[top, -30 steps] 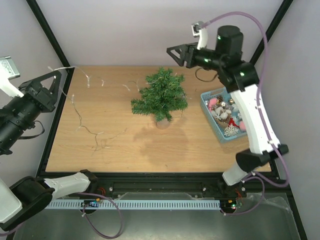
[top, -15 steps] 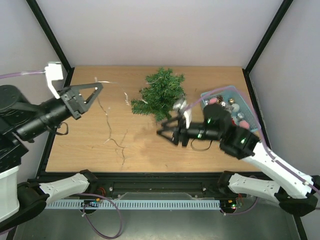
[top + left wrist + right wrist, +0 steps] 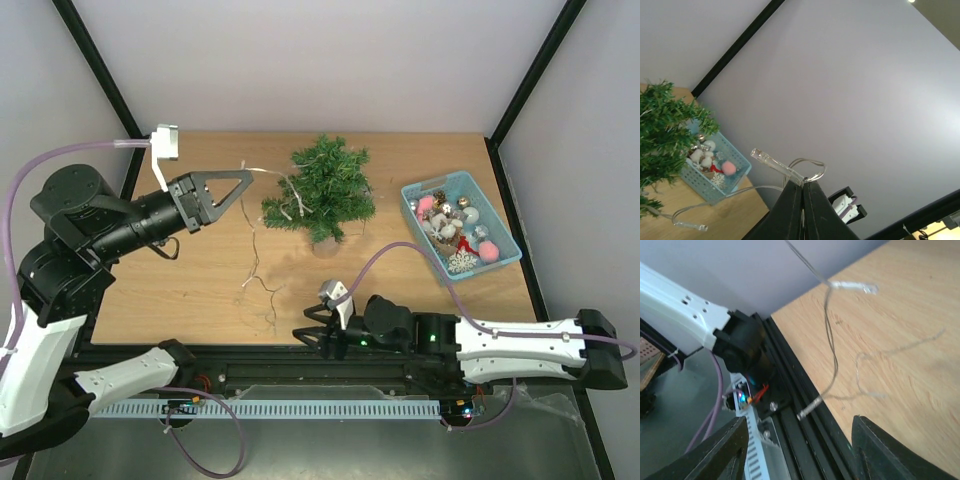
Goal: Decorate the small christmas tree
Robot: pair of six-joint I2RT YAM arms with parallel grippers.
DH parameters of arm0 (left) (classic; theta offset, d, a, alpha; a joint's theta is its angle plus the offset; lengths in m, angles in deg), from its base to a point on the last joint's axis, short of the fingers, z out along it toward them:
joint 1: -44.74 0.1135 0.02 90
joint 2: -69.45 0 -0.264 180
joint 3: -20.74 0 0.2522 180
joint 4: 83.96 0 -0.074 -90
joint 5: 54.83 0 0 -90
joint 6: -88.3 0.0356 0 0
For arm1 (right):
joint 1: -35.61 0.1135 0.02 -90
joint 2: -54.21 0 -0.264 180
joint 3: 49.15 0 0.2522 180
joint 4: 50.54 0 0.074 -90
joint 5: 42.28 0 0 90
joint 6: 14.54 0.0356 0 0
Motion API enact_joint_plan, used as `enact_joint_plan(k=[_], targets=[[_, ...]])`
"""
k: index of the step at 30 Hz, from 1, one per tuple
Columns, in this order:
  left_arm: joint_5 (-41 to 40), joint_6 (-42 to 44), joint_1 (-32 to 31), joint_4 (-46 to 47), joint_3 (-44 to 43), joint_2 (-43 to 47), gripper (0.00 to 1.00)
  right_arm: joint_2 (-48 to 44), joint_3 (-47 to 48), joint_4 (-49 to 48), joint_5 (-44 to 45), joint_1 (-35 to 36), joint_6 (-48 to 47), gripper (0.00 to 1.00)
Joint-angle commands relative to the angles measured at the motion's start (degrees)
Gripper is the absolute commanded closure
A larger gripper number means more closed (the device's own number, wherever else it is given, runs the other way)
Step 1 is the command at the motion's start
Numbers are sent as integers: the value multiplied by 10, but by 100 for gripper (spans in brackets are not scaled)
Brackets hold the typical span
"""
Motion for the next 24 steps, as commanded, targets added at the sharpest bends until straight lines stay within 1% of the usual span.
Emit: enact_joint_plan(k=[1, 4, 9, 13, 15, 19, 21, 22, 24], targets=[[28, -24, -2, 71, 17, 5, 98, 42, 27, -125, 69, 21, -27, 42], [29, -28, -2, 83, 26, 5, 98, 81, 41, -142, 107, 21, -41, 40], [29, -29, -3, 88, 26, -1, 98, 147, 52, -188, 108, 21, -51, 38], [26, -30, -3, 90, 29, 1, 98, 182, 61, -218, 156, 21, -52, 38], [26, -31, -3, 91, 33, 2, 98, 204, 81, -213, 176, 21, -55, 38], [22, -32, -3, 92, 40, 7, 98, 227, 98, -236, 171, 20, -68, 40], [20, -32, -3, 91, 42, 10, 97, 245, 113, -229, 173, 20, -71, 43], [19, -32, -3, 91, 42, 10, 98, 253, 121, -221, 176, 20, -70, 48], [17, -32, -3, 91, 42, 12, 98, 261, 125, -216, 173, 20, -67, 62]])
